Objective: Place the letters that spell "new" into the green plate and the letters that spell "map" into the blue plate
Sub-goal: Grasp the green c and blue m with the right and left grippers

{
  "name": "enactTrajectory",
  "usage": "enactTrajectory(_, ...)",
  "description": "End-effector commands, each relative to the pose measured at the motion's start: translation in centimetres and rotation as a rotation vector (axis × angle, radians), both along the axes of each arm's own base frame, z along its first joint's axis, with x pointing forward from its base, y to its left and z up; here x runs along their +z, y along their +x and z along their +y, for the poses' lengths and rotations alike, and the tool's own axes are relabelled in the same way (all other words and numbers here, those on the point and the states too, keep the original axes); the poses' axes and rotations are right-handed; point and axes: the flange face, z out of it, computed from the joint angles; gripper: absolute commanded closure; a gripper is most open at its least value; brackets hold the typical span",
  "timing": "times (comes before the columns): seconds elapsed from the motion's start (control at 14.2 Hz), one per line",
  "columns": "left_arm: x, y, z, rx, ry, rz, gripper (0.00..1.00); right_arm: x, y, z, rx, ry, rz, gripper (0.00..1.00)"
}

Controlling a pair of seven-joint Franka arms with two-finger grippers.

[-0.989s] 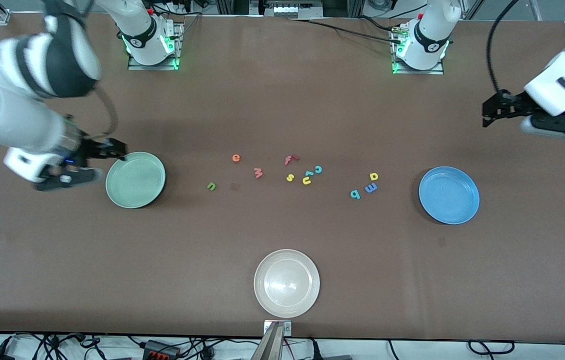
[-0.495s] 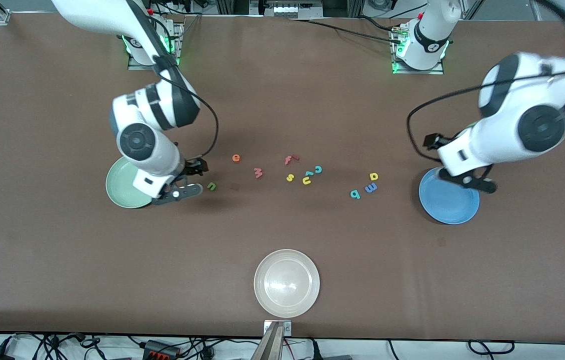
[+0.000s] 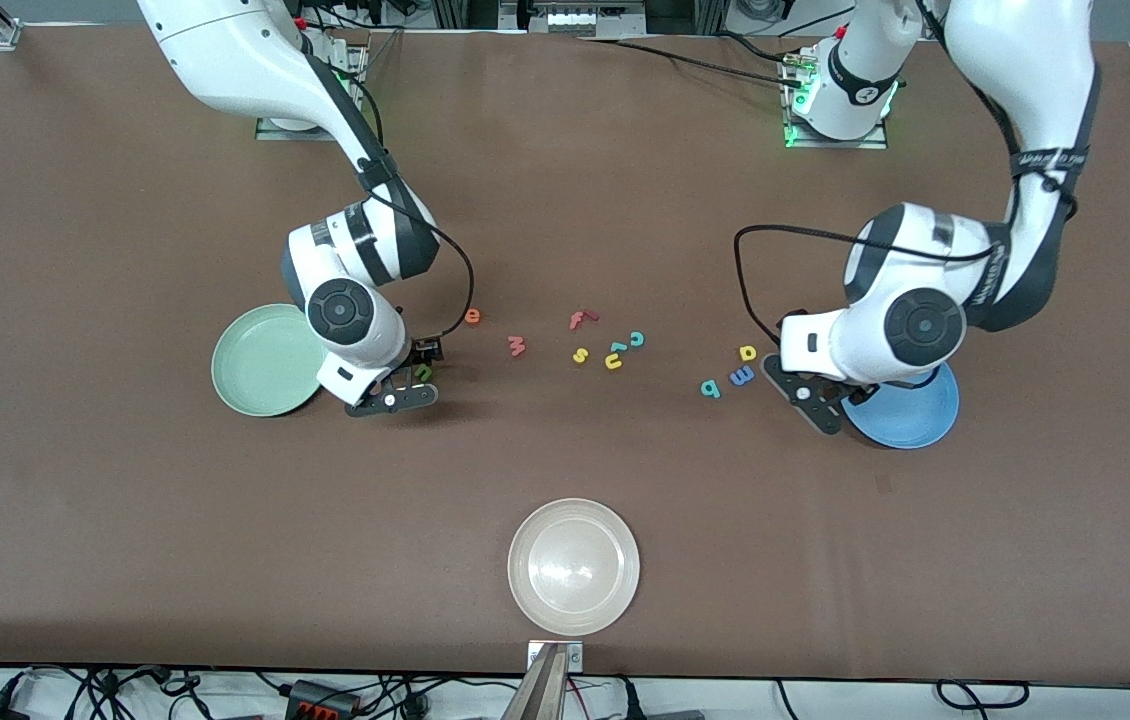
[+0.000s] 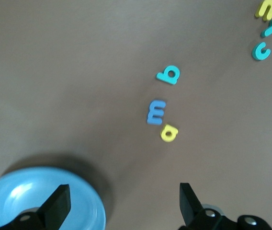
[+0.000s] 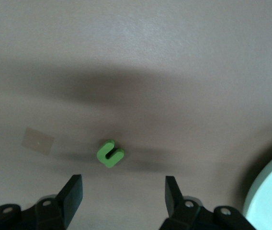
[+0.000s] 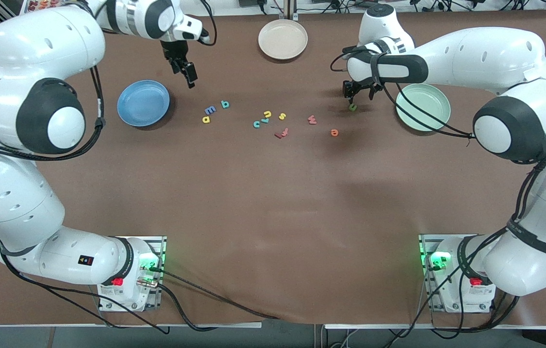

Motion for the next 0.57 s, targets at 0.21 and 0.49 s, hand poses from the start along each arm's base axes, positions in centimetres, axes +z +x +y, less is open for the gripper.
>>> enactTrajectory(0.21,-7.2,0.0,-1.9,-0.091,-0.058,-0.072,0.12,-2.1,-0.4,2.2,0.033,0.017,-0.040,0.23)
enactTrajectory(0.49,-10.1,-1.9,-2.0,-0.102,-0.066,-0.086,0.23,-3.4,-0.7,1.8,0.249,0.036,-0.002,0.23)
